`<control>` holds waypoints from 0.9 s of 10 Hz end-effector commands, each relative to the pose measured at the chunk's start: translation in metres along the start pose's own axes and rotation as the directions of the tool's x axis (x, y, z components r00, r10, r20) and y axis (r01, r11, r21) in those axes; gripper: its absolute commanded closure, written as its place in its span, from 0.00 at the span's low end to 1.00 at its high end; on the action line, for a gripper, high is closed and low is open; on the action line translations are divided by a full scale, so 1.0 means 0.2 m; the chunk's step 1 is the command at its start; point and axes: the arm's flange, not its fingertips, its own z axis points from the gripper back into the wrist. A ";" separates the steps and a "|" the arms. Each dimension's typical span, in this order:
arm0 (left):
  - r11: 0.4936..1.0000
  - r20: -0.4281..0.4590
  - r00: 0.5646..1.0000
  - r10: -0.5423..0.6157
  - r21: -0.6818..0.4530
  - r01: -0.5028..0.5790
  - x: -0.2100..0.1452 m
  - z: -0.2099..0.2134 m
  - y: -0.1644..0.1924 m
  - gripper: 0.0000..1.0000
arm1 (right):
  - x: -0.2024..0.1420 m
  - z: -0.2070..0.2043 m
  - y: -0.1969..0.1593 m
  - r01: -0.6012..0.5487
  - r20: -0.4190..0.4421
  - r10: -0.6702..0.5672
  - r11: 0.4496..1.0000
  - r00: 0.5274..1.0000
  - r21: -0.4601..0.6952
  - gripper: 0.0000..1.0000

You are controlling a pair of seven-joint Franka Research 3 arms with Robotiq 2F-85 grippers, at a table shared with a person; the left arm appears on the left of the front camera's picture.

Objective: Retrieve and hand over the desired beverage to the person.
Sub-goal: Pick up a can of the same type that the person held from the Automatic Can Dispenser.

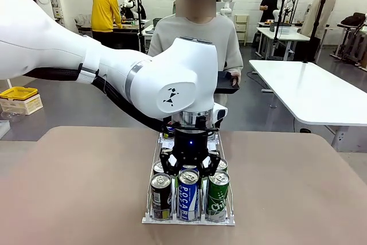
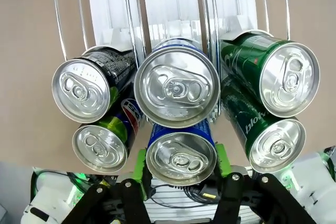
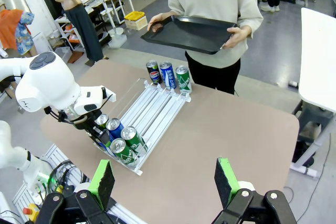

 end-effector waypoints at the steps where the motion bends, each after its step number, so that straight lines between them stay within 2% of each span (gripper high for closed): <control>1: 1.000 -0.018 1.000 0.019 0.000 -0.019 0.00 -0.02 -0.03 1.00 | 0.00 -0.01 0.00 -0.003 -0.001 0.003 1.000 1.000 0.015 0.00; 2: 1.000 -0.026 1.000 0.016 0.000 -0.016 0.00 -0.02 -0.04 0.89 | 0.00 -0.01 0.00 -0.003 -0.001 0.003 1.000 1.000 0.015 0.00; 4: 1.000 -0.028 1.000 0.011 0.001 -0.011 0.00 -0.02 -0.04 1.00 | 0.00 -0.01 0.00 -0.003 -0.001 0.003 1.000 1.000 0.015 0.00; 6: 1.000 -0.020 1.000 -0.008 0.006 0.008 0.00 -0.03 -0.03 1.00 | 0.00 -0.01 0.00 -0.003 -0.001 0.003 1.000 1.000 0.015 0.00; 7: 1.000 -0.017 1.000 -0.017 0.006 0.017 0.00 -0.03 -0.03 0.96 | 0.00 -0.01 0.00 -0.003 -0.001 0.003 1.000 1.000 0.015 0.00; 9: 0.998 0.003 0.999 -0.039 0.041 0.038 -0.01 -0.02 -0.03 1.00 | 0.00 -0.01 0.00 -0.003 -0.001 0.003 1.000 1.000 0.015 0.00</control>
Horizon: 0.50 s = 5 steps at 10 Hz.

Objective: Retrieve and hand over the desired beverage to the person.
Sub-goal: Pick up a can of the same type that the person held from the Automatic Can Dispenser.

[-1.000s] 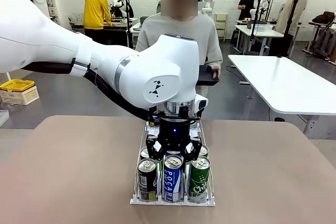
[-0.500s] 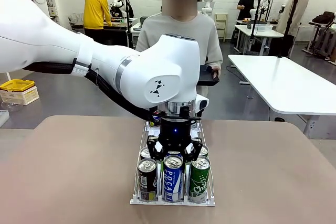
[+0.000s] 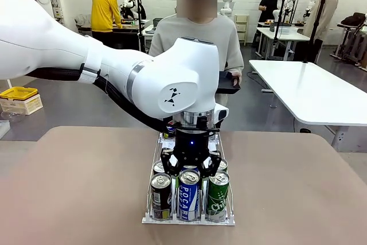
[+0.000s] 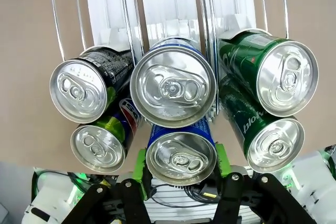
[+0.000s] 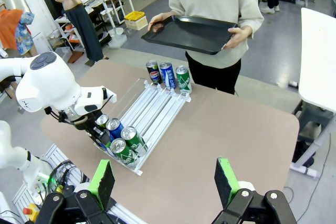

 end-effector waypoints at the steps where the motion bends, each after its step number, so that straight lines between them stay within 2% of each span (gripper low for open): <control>1: 0.997 -0.010 0.999 -0.047 0.061 0.048 -0.03 0.02 -0.02 1.00 | 0.00 -0.01 0.00 -0.003 -0.001 0.003 1.000 1.000 0.015 0.00; 5: 0.996 0.104 0.991 -0.087 -0.008 0.088 -0.13 0.50 0.04 1.00 | 0.00 -0.01 0.00 -0.003 -0.001 0.003 1.000 1.000 0.015 0.00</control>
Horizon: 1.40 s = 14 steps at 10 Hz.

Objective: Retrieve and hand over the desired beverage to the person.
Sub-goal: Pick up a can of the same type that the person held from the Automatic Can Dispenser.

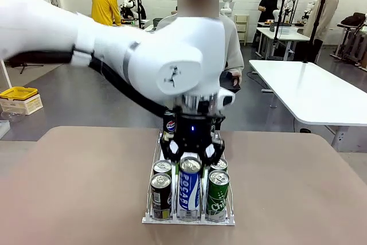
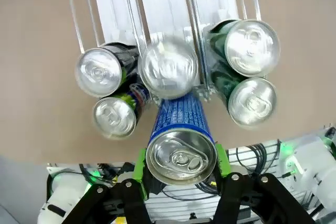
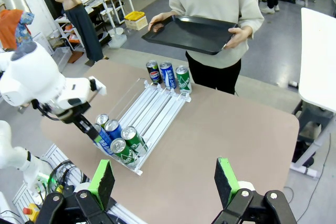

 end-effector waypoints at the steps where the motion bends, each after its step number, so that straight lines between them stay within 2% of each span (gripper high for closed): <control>1: 0.999 0.075 0.997 -0.005 -0.034 0.007 -0.01 0.27 0.06 1.00 | 0.00 -0.01 0.00 -0.003 -0.001 0.003 1.000 1.000 0.015 0.00; 4: 0.998 0.129 0.992 0.009 -0.069 0.000 0.04 0.67 0.08 1.00 | 0.00 -0.01 0.00 -0.003 -0.001 0.003 1.000 1.000 0.015 0.00; 8: 0.997 0.165 0.985 0.051 -0.060 -0.042 0.13 0.92 0.08 1.00 | 0.00 -0.01 0.00 -0.003 -0.001 0.003 1.000 1.000 0.015 0.00; 11: 0.997 0.162 0.985 0.062 -0.065 -0.053 0.19 1.02 0.08 1.00 | 0.00 -0.01 0.00 -0.003 -0.001 0.003 1.000 1.000 0.015 0.00; 14: 0.996 0.151 0.988 0.044 -0.083 -0.032 0.17 0.96 0.12 1.00 | 0.00 -0.01 0.00 -0.003 -0.001 0.003 1.000 1.000 0.015 0.00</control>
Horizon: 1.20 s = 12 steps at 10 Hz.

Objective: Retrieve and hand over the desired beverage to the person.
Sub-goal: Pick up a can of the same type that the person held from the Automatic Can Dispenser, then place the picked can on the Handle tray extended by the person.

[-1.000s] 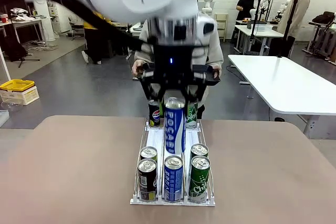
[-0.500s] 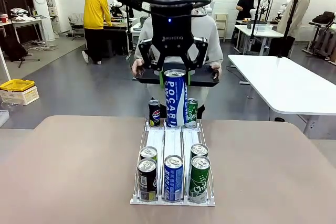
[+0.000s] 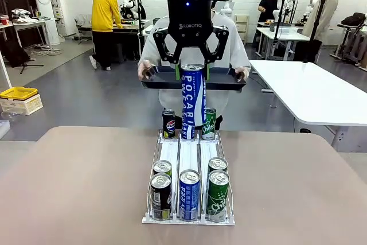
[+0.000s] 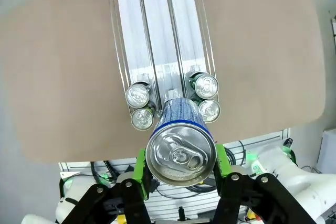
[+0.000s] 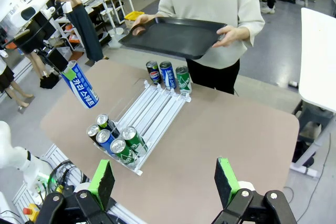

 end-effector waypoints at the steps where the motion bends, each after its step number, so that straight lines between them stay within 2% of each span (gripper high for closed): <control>1: 1.000 0.011 1.000 0.000 -0.002 0.000 -0.02 0.00 0.01 1.00 | 0.00 -0.01 0.00 -0.003 -0.001 0.003 1.000 1.000 0.015 0.00; 12: 1.000 0.011 1.000 0.000 -0.002 0.000 -0.02 0.00 0.01 1.00 | 0.00 -0.01 0.00 -0.003 -0.001 0.003 1.000 1.000 0.015 0.00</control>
